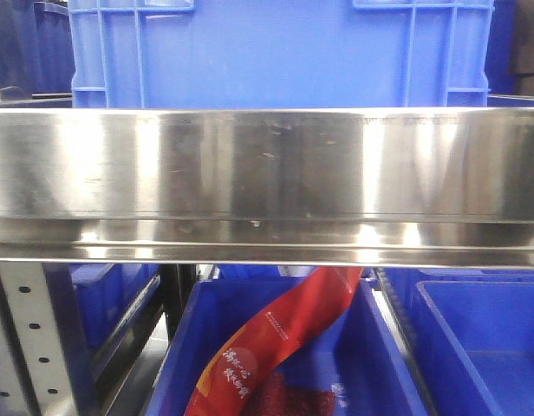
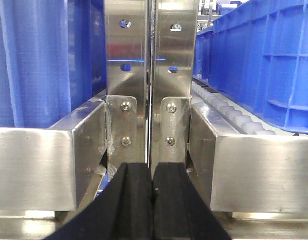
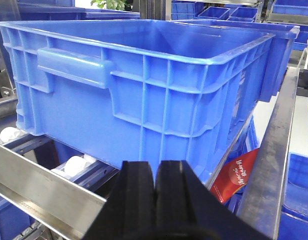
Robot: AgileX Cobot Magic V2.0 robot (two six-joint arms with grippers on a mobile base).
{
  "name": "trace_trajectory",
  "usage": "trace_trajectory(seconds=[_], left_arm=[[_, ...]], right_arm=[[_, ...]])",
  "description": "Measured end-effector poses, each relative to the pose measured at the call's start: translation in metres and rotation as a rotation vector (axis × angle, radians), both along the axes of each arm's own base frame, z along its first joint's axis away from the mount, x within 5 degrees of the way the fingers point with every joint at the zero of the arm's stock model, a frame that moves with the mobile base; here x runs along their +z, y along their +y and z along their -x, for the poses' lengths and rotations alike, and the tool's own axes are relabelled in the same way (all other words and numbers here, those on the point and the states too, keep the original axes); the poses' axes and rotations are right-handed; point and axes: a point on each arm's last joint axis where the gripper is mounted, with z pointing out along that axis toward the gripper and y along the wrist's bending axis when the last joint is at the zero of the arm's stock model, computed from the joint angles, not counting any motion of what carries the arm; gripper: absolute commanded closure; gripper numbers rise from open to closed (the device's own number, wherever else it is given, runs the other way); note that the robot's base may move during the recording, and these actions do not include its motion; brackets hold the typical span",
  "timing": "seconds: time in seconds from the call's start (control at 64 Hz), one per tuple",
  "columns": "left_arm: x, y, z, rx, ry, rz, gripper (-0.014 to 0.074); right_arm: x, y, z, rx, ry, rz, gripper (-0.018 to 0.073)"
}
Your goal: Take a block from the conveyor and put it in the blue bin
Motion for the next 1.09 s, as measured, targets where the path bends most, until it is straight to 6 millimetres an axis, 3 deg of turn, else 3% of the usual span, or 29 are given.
trace_trajectory(seconds=[0.563, 0.75, 0.922, 1.094], left_arm=[[0.000, 0.000, 0.000, 0.000, -0.001, 0.000, 0.0707], [0.000, 0.000, 0.000, 0.000, -0.001, 0.000, 0.0707], [0.000, 0.000, 0.000, 0.000, -0.001, 0.000, 0.0707], [0.000, 0.000, 0.000, 0.000, -0.001, 0.000, 0.0707]], right_arm=[[0.001, 0.000, 0.000, -0.002, -0.014, -0.004, 0.0721], [0.001, -0.015, 0.000, -0.142, -0.050, -0.014, 0.0721], [-0.021, -0.034, 0.011, -0.330, -0.122, -0.037, 0.0721], [-0.066, -0.044, 0.022, -0.457, -0.160, -0.062, 0.0721]])
